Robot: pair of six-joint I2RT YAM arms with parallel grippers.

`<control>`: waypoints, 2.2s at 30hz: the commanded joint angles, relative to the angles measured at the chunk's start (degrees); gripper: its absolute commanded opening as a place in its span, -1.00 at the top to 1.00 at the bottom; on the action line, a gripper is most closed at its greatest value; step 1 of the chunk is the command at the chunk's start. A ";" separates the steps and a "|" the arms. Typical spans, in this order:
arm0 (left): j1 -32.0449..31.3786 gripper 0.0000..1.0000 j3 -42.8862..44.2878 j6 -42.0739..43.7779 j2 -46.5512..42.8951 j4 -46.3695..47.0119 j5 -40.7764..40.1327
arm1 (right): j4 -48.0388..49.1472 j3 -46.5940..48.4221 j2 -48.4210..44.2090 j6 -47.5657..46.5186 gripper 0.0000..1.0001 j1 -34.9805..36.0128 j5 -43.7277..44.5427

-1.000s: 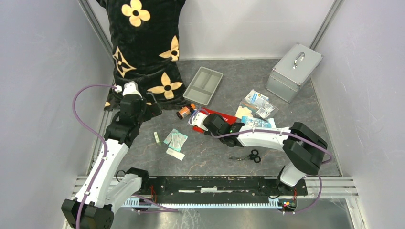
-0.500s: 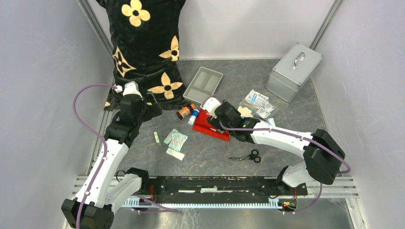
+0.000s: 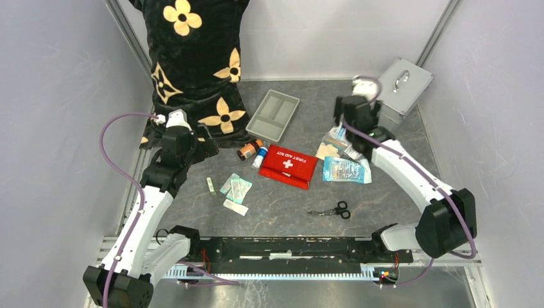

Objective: Organize the medicine kit
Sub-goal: Move the medicine box to the center of the board.

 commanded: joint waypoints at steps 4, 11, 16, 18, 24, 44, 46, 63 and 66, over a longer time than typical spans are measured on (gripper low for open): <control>0.58 -1.00 1.20 0.36 1.66 1.53 2.71 | -5.13 17.15 4.48 9.99 -0.85 -14.44 3.84; 0.63 -1.00 1.01 0.43 1.63 2.03 3.14 | -9.37 33.93 18.98 7.39 -0.82 -22.19 2.23; 0.63 -1.00 0.78 0.40 1.60 2.14 3.68 | -13.31 44.67 28.01 5.52 -0.81 -25.37 4.74; 0.63 -1.00 0.67 0.36 1.22 2.17 3.73 | -13.05 46.26 30.09 4.94 -0.80 -26.73 3.87; 0.67 -1.00 0.67 0.42 1.11 2.41 4.02 | -13.76 51.14 36.54 4.65 -0.68 -30.93 -2.40; 2.01 -1.00 0.84 0.62 1.78 2.85 5.36 | -10.16 53.04 42.31 -0.16 0.15 -33.02 -4.73; 2.03 -1.00 0.77 0.62 1.70 2.84 5.48 | -10.30 53.04 42.33 -0.56 0.32 -33.05 -4.18; 2.99 -1.00 0.67 0.71 3.20 3.35 7.16 | 0.93 44.74 36.06 -14.49 1.00 -32.24 -38.19; 3.09 -1.00 0.75 0.71 3.53 3.45 7.25 | 3.57 40.12 33.87 -18.85 1.00 -31.72 -44.00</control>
